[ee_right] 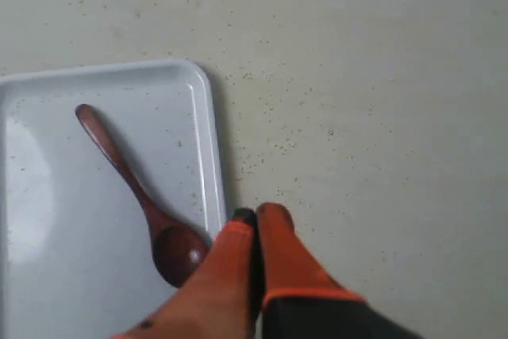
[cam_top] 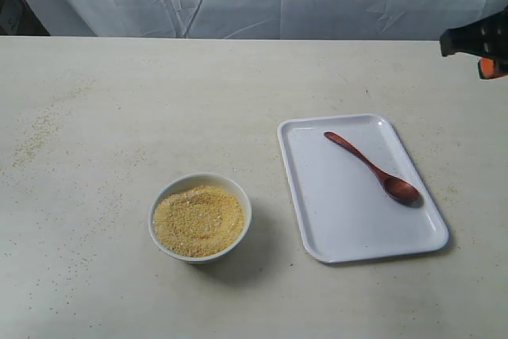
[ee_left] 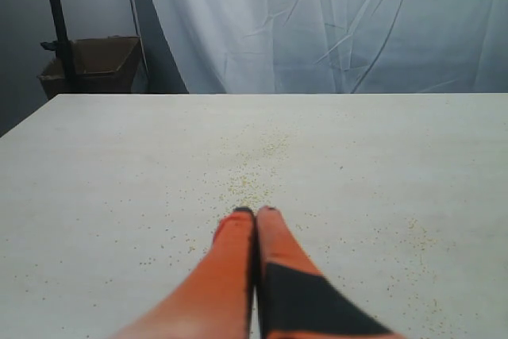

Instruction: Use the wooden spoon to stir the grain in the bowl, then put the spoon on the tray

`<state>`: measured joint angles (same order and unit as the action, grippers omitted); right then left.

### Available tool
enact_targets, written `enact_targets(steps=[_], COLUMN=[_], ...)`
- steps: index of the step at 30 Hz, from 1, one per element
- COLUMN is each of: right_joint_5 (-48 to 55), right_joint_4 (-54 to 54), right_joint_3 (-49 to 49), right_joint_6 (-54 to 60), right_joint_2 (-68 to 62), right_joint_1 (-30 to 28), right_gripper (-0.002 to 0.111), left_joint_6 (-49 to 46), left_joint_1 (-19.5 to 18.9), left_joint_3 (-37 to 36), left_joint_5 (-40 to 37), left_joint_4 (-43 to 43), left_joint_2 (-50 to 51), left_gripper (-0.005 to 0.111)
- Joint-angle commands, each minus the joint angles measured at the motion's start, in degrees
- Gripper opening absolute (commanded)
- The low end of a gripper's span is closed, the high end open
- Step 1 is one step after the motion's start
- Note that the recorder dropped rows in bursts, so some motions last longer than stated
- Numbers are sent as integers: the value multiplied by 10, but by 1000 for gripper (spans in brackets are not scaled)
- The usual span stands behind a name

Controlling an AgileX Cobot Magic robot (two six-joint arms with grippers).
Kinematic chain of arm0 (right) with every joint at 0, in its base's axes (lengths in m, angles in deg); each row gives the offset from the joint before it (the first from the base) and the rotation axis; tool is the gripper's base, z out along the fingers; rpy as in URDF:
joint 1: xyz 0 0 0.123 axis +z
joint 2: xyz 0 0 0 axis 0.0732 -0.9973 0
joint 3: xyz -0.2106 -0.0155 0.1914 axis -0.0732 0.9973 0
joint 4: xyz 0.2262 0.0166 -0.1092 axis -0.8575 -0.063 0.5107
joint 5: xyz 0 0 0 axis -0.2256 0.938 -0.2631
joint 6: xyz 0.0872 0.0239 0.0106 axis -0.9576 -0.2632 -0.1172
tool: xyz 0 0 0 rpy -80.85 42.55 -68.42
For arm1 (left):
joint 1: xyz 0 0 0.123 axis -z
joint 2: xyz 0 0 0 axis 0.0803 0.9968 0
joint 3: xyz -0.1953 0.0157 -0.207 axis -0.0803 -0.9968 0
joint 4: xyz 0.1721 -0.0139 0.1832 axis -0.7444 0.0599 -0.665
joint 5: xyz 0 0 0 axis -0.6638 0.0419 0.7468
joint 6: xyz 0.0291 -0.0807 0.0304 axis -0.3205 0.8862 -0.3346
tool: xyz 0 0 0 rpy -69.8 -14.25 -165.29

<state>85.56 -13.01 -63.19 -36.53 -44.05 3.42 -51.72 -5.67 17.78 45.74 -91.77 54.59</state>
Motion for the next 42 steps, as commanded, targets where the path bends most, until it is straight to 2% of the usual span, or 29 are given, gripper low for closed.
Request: enact_targets(steps=[1,8,12,18,23,42], right_joint_5=[-27,-123,-141,-165,-146,-153], right_joint_4=[14,14,12,12,12,9], right_joint_3=[69,208,275,382,428,435], right_joint_6=[-12,-12,-12,-12,-12,-12], right_joint_2=[119,363,497,621,659,662], right_joint_1=[-3,-3,-3,-3,-3,-3], right_gripper=[0,0,0,0,0,0], left_joint_6=[0,0,0,0,0,0], left_joint_1=[-1,-1,-1,-1,-1,-1], left_joint_3=[-1,-1,-1,-1,-1,-1], left_joint_5=[1,1,1,1,1,1], left_joint_4=[-1,-1,-1,-1,-1,-1], left_joint_2=[-2,-2,-2,-2,-2,-2], left_gripper=[0,0,0,0,0,0])
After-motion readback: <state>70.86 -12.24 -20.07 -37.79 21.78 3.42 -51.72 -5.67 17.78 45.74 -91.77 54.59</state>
